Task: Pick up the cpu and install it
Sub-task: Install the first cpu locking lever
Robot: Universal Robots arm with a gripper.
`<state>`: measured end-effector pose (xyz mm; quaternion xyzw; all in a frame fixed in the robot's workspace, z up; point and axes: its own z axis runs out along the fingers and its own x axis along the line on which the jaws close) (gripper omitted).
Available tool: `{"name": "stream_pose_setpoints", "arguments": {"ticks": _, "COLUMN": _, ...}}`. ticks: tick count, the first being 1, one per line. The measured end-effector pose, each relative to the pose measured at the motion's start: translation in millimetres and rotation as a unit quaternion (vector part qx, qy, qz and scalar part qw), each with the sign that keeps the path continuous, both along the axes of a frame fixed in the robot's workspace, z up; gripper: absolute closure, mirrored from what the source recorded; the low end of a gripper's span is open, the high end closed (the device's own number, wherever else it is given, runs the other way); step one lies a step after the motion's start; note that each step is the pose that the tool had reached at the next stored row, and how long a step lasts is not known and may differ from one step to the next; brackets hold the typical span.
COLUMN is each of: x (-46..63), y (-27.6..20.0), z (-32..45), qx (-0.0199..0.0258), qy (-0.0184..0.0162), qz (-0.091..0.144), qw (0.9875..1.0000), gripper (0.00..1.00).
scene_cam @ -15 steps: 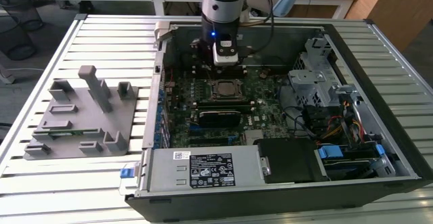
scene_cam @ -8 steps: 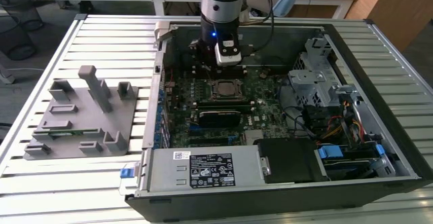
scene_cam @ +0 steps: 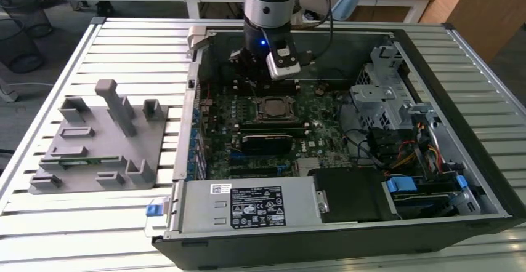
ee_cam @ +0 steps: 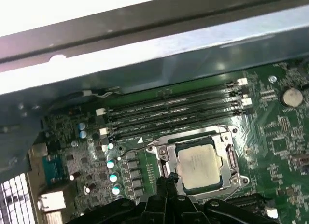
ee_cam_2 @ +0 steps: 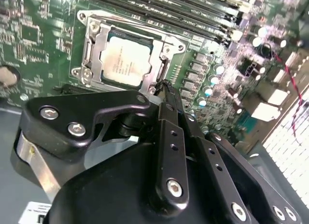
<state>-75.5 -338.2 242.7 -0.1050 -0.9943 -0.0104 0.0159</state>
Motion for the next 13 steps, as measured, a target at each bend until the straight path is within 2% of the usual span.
{"name": "stream_pose_setpoints", "arguments": {"ticks": 3, "x": -3.1, "y": -0.1, "z": -0.3, "qx": 0.0, "qy": -0.0002, "qz": 0.012, "qw": 0.9999, "gripper": 0.89}}
{"name": "stream_pose_setpoints", "arguments": {"ticks": 6, "x": -16.9, "y": 0.0, "z": -0.3, "qx": 0.0, "qy": -0.0024, "qz": 0.012, "qw": 0.9999, "gripper": 0.89}}
{"name": "stream_pose_setpoints", "arguments": {"ticks": 9, "x": -26.4, "y": 0.0, "z": -0.3, "qx": 0.0, "qy": -0.0031, "qz": 0.012, "qw": 0.9999, "gripper": 0.89}}
{"name": "stream_pose_setpoints", "arguments": {"ticks": 11, "x": -28.1, "y": 0.2, "z": -0.4, "qx": 0.0, "qy": -0.0033, "qz": 0.015, "qw": 0.9999, "gripper": 0.89}}
{"name": "stream_pose_setpoints", "arguments": {"ticks": 13, "x": -28.1, "y": 0.2, "z": -0.3, "qx": 0.0, "qy": -0.0032, "qz": 0.028, "qw": 0.9996, "gripper": 0.89}}
